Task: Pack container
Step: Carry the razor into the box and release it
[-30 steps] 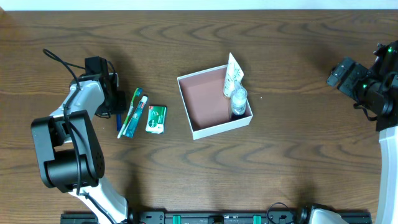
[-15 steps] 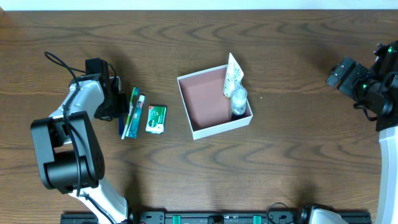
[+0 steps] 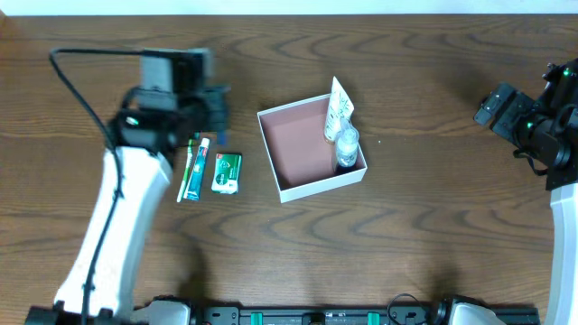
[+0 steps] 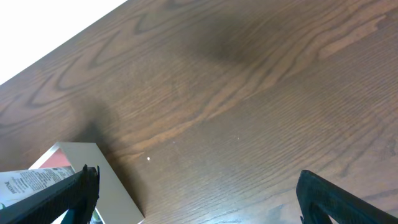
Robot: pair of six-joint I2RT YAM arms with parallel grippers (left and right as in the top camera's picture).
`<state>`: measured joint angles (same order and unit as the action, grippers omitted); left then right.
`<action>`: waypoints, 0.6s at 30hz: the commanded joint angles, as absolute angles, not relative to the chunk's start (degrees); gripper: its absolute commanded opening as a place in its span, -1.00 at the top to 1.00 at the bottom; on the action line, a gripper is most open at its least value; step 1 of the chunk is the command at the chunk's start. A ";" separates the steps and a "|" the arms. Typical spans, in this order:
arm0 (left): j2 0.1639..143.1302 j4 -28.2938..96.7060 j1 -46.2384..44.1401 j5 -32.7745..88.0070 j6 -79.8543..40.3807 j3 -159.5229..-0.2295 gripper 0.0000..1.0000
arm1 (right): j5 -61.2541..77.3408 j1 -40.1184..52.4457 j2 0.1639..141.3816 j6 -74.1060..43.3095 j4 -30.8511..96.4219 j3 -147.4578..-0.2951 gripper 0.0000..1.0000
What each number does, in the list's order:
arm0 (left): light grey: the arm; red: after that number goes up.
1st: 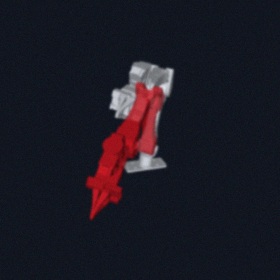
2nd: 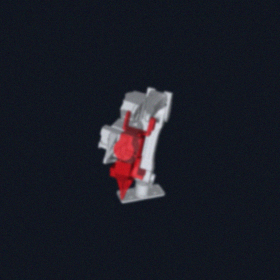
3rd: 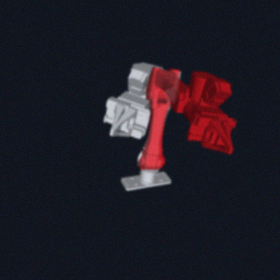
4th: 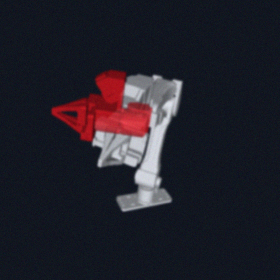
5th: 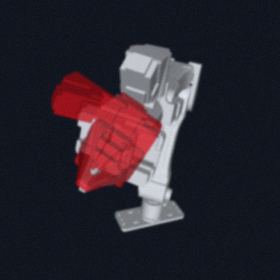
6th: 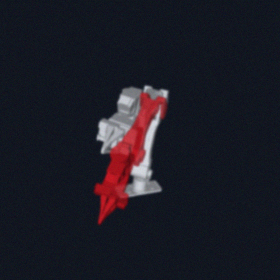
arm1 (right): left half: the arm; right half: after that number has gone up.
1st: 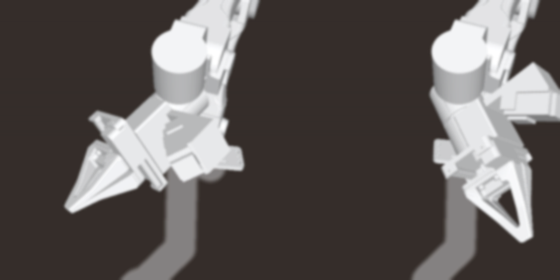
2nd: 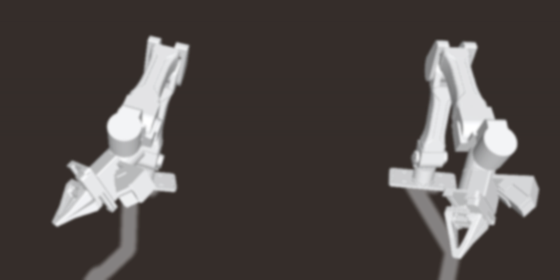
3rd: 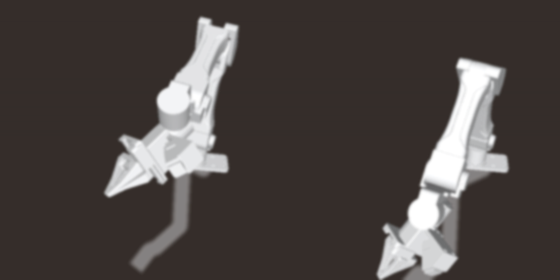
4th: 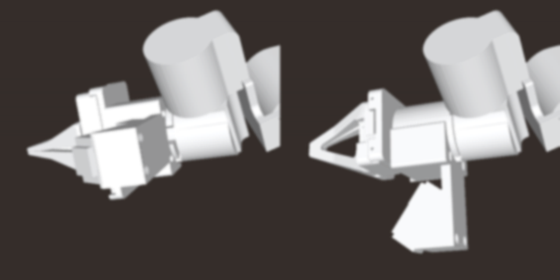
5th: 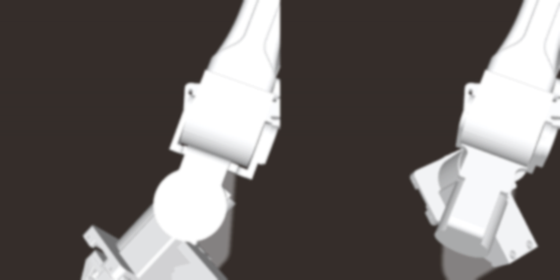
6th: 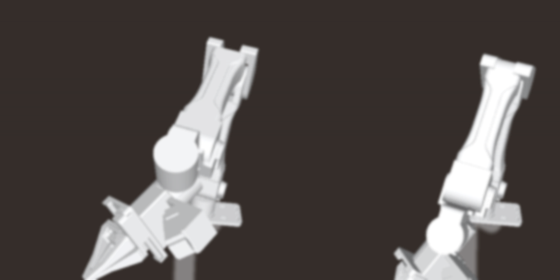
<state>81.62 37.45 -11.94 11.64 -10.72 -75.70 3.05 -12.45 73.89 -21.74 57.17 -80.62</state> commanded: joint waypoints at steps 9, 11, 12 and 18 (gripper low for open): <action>95.33 34.20 -30.70 -4.60 -36.29 -74.43 0.87 | 3.27 -12.80 74.06 -22.24 57.12 -80.88 -0.99; 98.80 32.91 -31.77 -4.60 -36.38 -74.43 0.88 | 3.27 -12.78 74.06 -22.24 57.14 -80.88 -0.98; 100.25 32.29 -32.03 -4.64 -36.64 -74.43 0.88 | 3.27 -12.80 74.06 -22.24 57.14 -80.88 -0.98; 104.86 32.18 -32.16 -8.69 -38.72 -74.43 0.87 | 3.27 -12.80 74.06 -22.24 57.25 -80.88 -0.99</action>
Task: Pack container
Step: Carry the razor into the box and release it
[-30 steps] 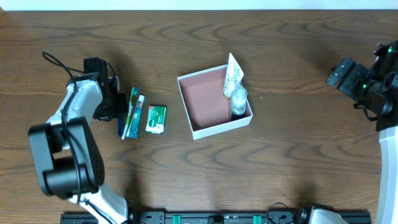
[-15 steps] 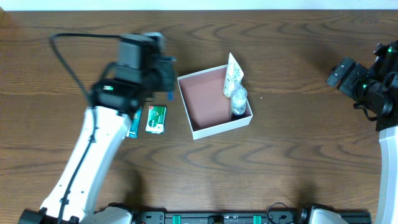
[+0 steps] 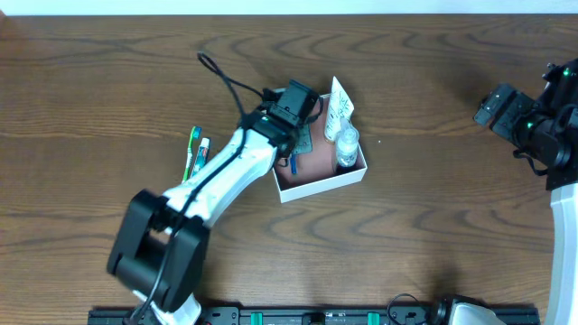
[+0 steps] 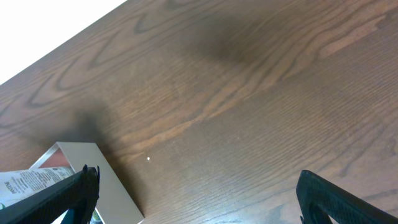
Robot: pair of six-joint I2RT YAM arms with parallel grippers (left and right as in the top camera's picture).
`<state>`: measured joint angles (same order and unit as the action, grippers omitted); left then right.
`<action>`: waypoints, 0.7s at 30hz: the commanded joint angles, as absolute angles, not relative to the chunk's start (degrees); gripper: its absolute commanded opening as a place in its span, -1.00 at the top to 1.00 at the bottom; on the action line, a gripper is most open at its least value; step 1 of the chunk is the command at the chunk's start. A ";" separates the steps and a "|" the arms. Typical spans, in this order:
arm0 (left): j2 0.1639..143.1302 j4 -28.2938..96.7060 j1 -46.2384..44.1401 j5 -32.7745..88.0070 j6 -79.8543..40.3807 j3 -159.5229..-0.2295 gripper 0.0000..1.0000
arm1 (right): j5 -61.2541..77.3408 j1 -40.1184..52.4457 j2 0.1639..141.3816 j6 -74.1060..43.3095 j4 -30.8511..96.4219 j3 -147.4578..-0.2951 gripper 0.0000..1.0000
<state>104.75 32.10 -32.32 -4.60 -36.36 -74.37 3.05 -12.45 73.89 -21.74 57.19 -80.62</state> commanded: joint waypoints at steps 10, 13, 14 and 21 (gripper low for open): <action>104.29 32.97 -32.23 -9.23 -38.87 -74.46 0.42 | 3.27 -12.80 74.06 -22.24 57.25 -80.88 -0.98; 101.97 33.67 -32.23 -9.23 -38.83 -74.65 0.42 | 3.25 -12.80 74.06 -22.24 57.28 -80.88 -0.99; 100.53 34.13 -32.23 -9.23 -38.63 -74.74 0.42 | 3.25 -12.80 74.06 -22.26 57.25 -80.88 -0.99; 83.66 40.38 -31.62 -13.72 -31.73 -75.02 0.28 | 3.27 -12.80 74.06 -22.24 57.28 -80.88 -0.99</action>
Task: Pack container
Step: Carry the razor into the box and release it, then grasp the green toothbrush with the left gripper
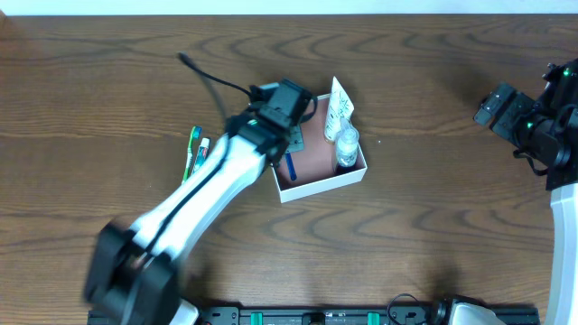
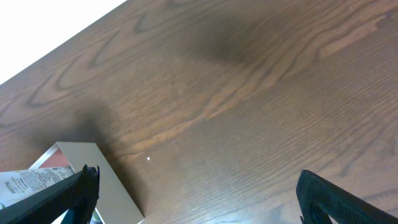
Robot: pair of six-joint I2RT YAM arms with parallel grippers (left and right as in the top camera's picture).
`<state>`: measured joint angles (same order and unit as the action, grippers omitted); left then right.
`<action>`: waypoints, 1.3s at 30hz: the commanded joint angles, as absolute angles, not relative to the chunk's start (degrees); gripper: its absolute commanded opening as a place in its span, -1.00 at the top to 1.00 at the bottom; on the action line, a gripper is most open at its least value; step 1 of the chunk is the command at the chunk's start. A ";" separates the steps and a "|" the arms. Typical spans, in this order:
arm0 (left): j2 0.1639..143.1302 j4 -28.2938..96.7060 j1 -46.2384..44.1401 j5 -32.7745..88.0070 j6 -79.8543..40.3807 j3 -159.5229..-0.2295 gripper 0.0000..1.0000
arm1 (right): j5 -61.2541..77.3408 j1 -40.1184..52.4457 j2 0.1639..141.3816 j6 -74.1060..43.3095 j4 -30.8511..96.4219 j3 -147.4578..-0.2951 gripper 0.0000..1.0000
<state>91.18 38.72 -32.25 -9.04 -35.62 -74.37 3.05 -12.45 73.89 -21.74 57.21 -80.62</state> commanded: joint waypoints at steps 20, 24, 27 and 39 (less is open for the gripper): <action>99.26 46.48 2.26 -0.51 -5.58 -72.20 -0.47 | 3.27 -12.80 74.06 -22.24 57.25 -80.88 -0.99; 104.79 44.49 4.71 -0.40 -4.36 -72.20 -0.46 | 3.25 -12.80 74.06 -22.24 57.28 -80.88 -0.98; 107.57 43.79 5.19 -0.40 -1.39 -72.20 -0.46 | 3.27 -12.78 74.06 -22.24 57.28 -80.88 -0.98; 114.91 41.67 5.19 -0.43 1.74 -72.20 -0.19 | 3.27 -12.80 74.06 -22.24 57.28 -80.88 -0.99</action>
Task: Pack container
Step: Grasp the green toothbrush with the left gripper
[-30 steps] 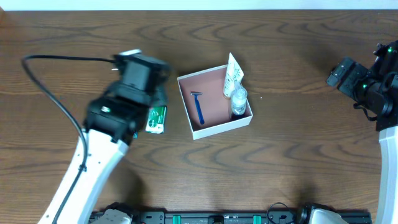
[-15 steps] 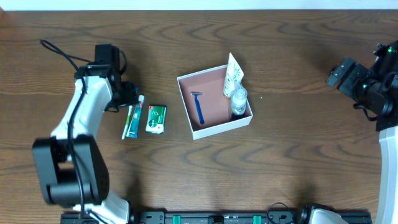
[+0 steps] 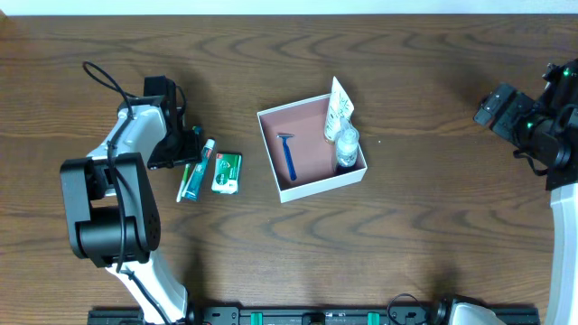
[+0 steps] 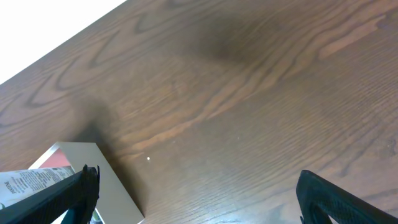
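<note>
The white box (image 3: 269, 155) with a reddish floor stands mid-table. In it lie a blue razor (image 3: 287, 155), a white tube (image 3: 339, 106) leaning on the far right wall, and a small clear bottle (image 3: 346, 144). Left of the box lie a green packet (image 3: 227, 171), a toothpaste tube (image 3: 196, 171) and a green toothbrush (image 3: 183, 176). My left gripper (image 3: 191, 146) hangs over the far ends of the toothbrush and toothpaste; its jaw state is unclear. My right gripper (image 3: 488, 106) (image 4: 196, 199) stands open and holds nothing, far right of the box, whose corner (image 4: 81, 152) shows in the right wrist view.
The left arm (image 3: 135, 135) bends back along the table's left side, with its cable looping behind it. The right arm's body (image 3: 551, 135) sits at the right edge. Bare dark wood lies between the box and the right gripper.
My left gripper has left the box and now hangs over the toothbrush and toothpaste at the left. The blue razor lies uncovered on the box floor. The right arm is unchanged.
At first my left gripper was blurred, above the items left of the box, and no razor lay in the box. It then reached over the box, where a blue razor showed beneath it. Now it is back at the left and the razor stays in the box.
</note>
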Robot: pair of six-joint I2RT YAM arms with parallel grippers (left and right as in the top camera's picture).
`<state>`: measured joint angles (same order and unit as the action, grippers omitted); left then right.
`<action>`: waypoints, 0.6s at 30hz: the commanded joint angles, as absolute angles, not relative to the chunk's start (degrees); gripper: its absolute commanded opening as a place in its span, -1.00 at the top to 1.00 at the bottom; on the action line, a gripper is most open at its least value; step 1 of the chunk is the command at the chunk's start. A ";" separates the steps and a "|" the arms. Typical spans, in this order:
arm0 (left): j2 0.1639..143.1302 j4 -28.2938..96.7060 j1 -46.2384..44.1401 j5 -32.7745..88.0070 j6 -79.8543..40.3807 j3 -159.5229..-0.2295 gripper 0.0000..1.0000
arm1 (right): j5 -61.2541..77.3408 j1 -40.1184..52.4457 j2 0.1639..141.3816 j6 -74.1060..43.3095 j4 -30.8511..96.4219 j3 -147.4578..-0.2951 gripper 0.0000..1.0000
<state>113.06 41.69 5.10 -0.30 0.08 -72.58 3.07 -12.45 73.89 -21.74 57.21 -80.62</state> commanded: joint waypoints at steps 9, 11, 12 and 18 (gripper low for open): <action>115.61 41.87 5.19 0.10 0.99 -72.23 0.63 | 3.27 -12.80 74.06 -22.24 57.28 -80.88 -0.98; 115.37 42.02 5.19 2.31 0.99 -72.23 0.77 | 3.27 -12.80 74.06 -22.24 57.28 -80.88 -0.99; 115.09 42.09 5.19 2.87 0.51 -72.23 0.82 | 3.27 -12.80 74.06 -22.24 57.28 -80.88 -0.98; 109.23 44.27 4.86 3.46 -5.74 -73.21 0.88 | 3.27 -12.78 74.06 -22.24 57.28 -80.88 -0.99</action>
<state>112.66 43.13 5.08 2.07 -2.13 -72.60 3.05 -12.45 73.89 -21.74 57.21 -80.62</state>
